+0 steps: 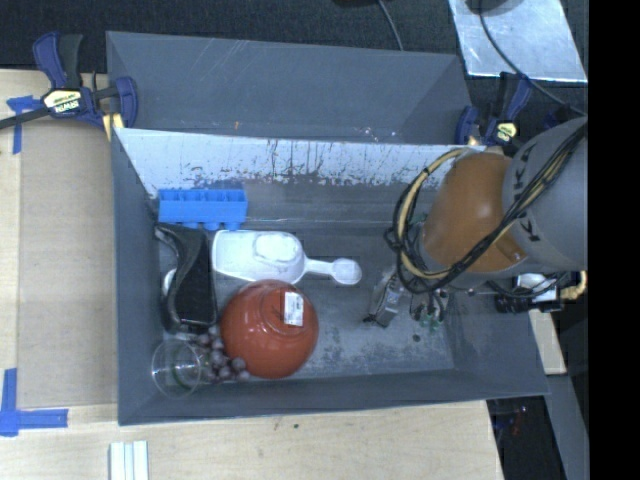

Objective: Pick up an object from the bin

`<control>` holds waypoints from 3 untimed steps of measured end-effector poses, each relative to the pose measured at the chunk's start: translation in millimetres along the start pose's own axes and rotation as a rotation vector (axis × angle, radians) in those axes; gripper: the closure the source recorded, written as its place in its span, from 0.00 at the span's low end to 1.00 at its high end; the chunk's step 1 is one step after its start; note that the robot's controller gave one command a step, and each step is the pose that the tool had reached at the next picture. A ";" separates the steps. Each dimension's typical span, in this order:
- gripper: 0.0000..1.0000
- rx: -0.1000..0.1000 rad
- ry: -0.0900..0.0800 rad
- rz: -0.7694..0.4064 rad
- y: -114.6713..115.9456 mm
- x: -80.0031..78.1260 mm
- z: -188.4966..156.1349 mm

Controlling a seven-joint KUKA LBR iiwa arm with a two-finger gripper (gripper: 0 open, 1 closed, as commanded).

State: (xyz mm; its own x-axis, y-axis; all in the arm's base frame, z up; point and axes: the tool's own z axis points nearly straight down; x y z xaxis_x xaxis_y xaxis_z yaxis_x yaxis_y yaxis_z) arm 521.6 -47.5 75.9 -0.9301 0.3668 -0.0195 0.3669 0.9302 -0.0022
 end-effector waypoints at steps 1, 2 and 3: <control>1.00 -0.001 -0.001 0.047 -1.5 3.7 2.1; 1.00 0.000 -0.003 0.000 14.1 13.9 4.1; 1.00 0.000 -0.002 0.003 2.3 11.7 4.5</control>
Offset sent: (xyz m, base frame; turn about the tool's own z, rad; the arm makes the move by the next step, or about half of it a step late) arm -0.0093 0.0189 -0.0059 0.0004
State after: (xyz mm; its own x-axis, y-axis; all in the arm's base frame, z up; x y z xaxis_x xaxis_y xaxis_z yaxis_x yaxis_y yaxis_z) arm 511.7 -41.1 71.2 -0.9288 0.3699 -0.0213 0.3700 0.9290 -0.0021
